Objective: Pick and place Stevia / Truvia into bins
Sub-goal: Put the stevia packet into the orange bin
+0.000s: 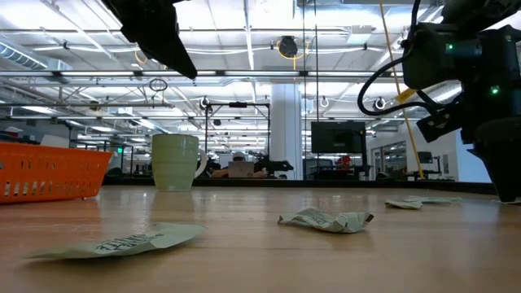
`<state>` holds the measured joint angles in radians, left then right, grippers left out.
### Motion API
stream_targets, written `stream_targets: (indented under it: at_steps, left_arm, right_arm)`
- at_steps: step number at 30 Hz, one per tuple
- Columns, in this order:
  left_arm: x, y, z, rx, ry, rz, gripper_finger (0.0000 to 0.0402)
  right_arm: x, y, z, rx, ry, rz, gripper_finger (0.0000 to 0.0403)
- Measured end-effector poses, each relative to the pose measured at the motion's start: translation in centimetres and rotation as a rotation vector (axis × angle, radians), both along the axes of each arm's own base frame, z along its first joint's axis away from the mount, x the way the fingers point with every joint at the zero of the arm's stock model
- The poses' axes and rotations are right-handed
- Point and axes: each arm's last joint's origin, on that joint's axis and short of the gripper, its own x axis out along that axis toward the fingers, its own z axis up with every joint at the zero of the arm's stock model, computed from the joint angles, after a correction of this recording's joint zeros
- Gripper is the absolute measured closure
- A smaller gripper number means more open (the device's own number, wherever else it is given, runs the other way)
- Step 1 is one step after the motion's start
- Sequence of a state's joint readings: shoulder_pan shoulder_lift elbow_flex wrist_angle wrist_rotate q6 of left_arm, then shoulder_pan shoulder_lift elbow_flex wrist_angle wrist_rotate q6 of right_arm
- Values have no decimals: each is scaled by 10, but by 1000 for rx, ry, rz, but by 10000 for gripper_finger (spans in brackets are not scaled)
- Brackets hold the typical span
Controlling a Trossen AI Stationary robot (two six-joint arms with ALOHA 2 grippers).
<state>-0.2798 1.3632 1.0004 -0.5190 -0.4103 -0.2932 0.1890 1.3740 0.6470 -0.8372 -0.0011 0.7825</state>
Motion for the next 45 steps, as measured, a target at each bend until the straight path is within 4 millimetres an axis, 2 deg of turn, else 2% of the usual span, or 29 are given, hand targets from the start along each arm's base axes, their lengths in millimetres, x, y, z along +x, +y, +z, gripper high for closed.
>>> stream_targets:
  at_steps: [4, 9, 13, 16, 18, 22, 29, 34, 39, 45]
  left_arm:
    - [0, 0, 0, 1, 0, -1, 362]
    - [0, 0, 0, 2, -1, 0, 362]
    - [0, 0, 0, 3, -2, 2, 362]
    - [0, 0, 0, 1, -4, 8, 362]
    - [0, 1, 0, -3, -5, 14, 362]
    - [0, 1, 0, -13, -9, 26, 362]
    - [0, 1, 0, -15, -10, 28, 362]
    - [0, 1, 0, -23, -13, 36, 362]
    - [0, 1, 0, -23, -13, 36, 362]
    - [0, 1, 0, 0, -6, 12, 362]
  right_arm:
    - [-4, -1, 6, 4, -22, -16, 387]
    - [1, 0, 19, 41, -188, 18, 362]
    - [7, 5, 32, 182, -339, 0, 336]
    - [12, 15, 37, 278, -409, 53, 316]
    - [12, 23, 35, 337, -380, 56, 304]
    - [4, 40, 25, 426, -213, 4, 286]
    - [-2, 58, 13, 424, -46, -198, 284]
    - [-4, 68, 9, 413, -23, -215, 284]
    - [-1, 77, 4, 369, -75, -232, 287]
    - [-3, 85, -7, 322, -22, -252, 287]
